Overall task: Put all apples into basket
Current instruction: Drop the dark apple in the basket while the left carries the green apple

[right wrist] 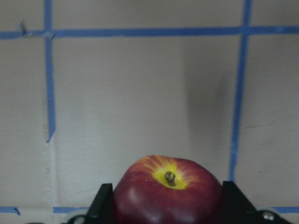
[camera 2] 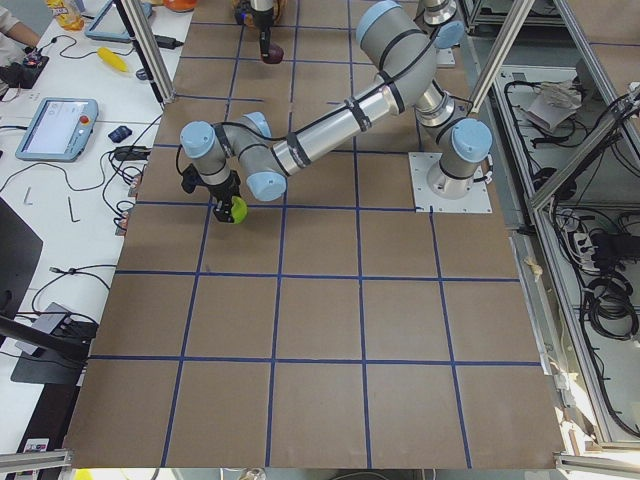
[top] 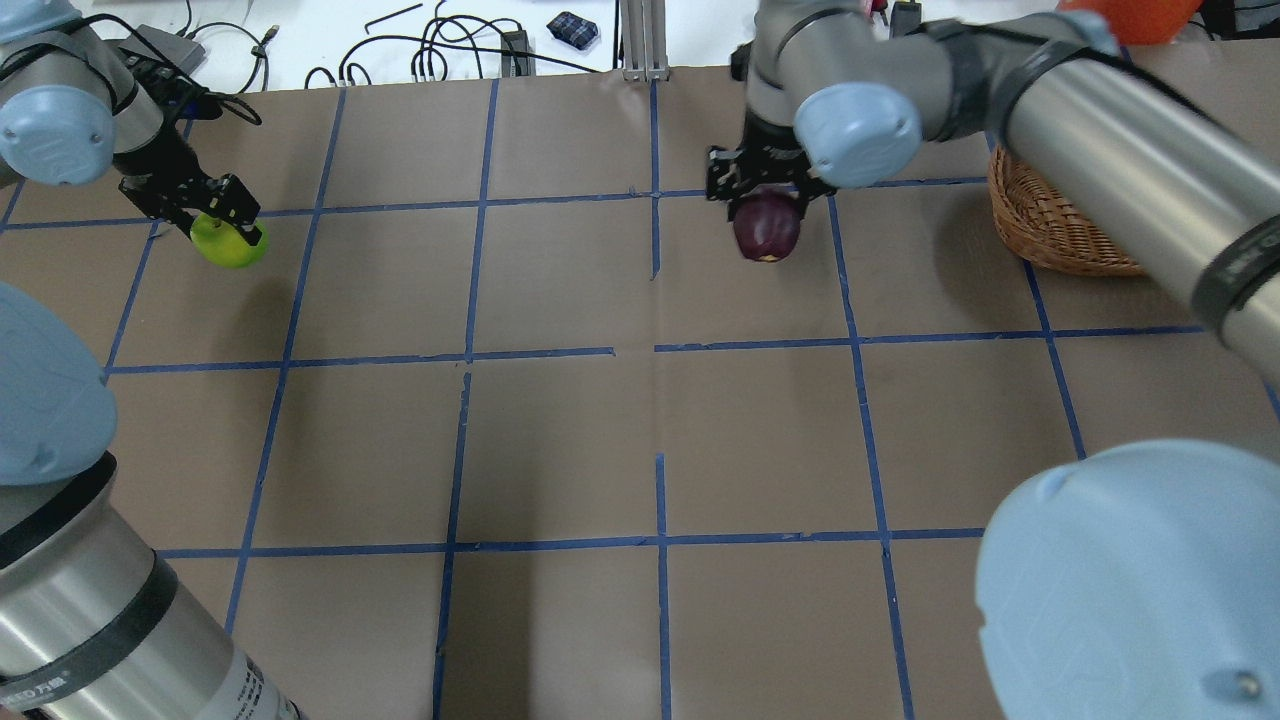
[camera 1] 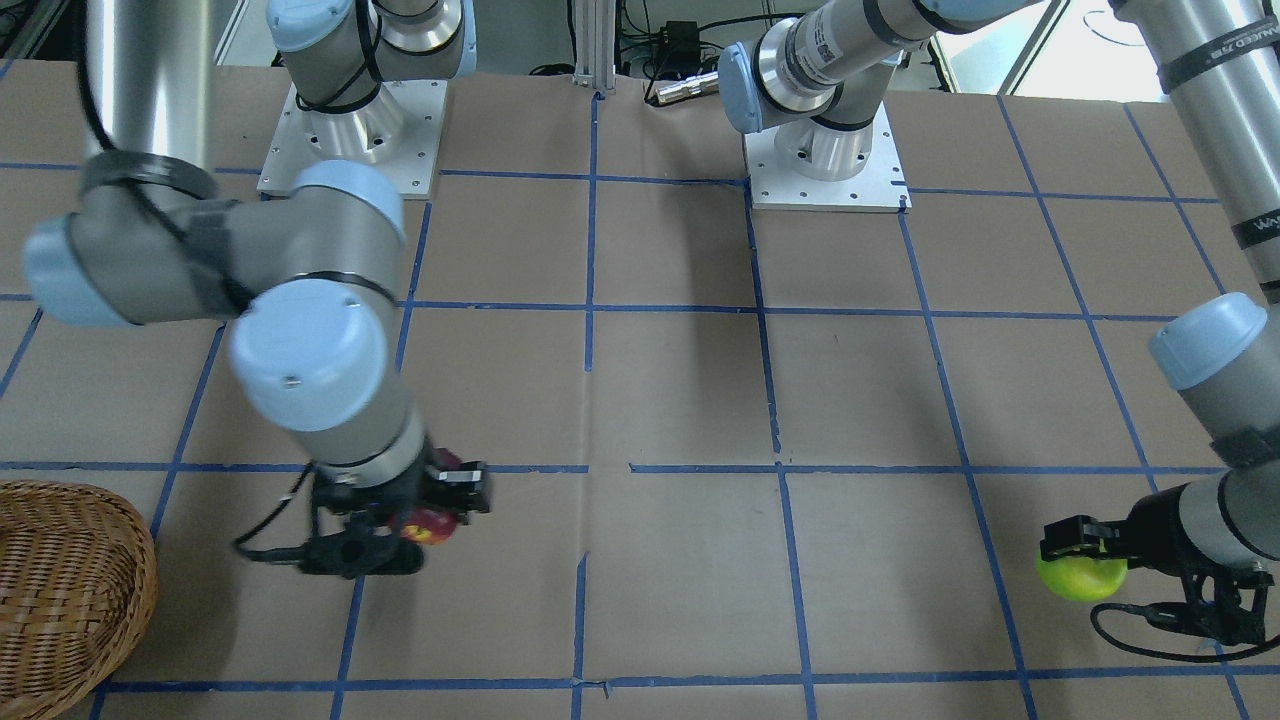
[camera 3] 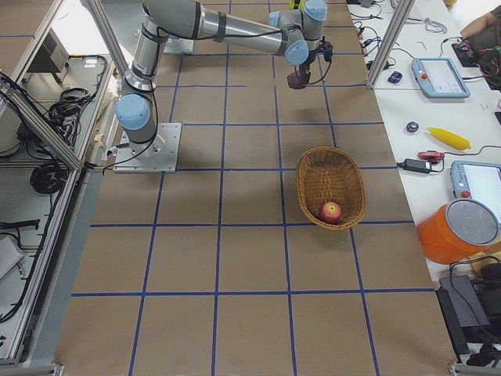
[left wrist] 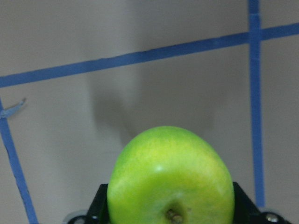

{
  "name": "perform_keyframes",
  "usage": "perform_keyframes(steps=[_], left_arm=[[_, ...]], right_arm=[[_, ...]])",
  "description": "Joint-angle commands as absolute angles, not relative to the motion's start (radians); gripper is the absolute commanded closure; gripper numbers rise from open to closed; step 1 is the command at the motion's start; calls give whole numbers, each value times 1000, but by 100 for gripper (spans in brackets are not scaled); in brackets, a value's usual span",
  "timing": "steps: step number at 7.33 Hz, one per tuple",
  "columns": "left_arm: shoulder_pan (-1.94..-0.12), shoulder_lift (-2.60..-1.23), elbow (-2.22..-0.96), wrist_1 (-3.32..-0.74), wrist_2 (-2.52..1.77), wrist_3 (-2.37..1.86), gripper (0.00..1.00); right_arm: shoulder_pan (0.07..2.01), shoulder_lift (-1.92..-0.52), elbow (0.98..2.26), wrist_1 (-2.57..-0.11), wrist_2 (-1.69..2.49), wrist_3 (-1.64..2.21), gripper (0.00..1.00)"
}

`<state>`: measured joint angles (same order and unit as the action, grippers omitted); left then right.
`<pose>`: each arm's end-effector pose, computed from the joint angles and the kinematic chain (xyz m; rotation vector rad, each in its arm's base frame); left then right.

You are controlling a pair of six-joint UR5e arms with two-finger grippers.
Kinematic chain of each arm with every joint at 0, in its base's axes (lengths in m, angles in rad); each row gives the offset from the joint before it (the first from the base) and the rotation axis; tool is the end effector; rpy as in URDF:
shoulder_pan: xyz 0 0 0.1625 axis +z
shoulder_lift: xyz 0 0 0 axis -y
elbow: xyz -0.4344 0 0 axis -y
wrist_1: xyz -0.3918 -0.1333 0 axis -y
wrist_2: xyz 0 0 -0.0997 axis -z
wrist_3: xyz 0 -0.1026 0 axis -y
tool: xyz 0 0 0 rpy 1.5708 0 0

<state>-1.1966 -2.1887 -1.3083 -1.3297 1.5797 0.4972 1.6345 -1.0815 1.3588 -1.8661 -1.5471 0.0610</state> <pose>0.1350 -0.7058 0.2669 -0.1911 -3.0911 -0.1665 0.1789 -0.6725 0.3379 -0.0045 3.1167 -0.0257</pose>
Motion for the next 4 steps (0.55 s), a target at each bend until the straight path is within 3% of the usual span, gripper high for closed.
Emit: perform_keyframes(steps=[1, 4], left_arm=[[-1291, -2094, -1415, -1376, 1524, 312, 84], [-1550, -2037, -1505, -1228, 1448, -165, 89]], right_arm=[[1376, -1095, 1255, -1767, -1560, -262, 100], [1212, -1027, 1261, -1840, -1672, -480, 100]])
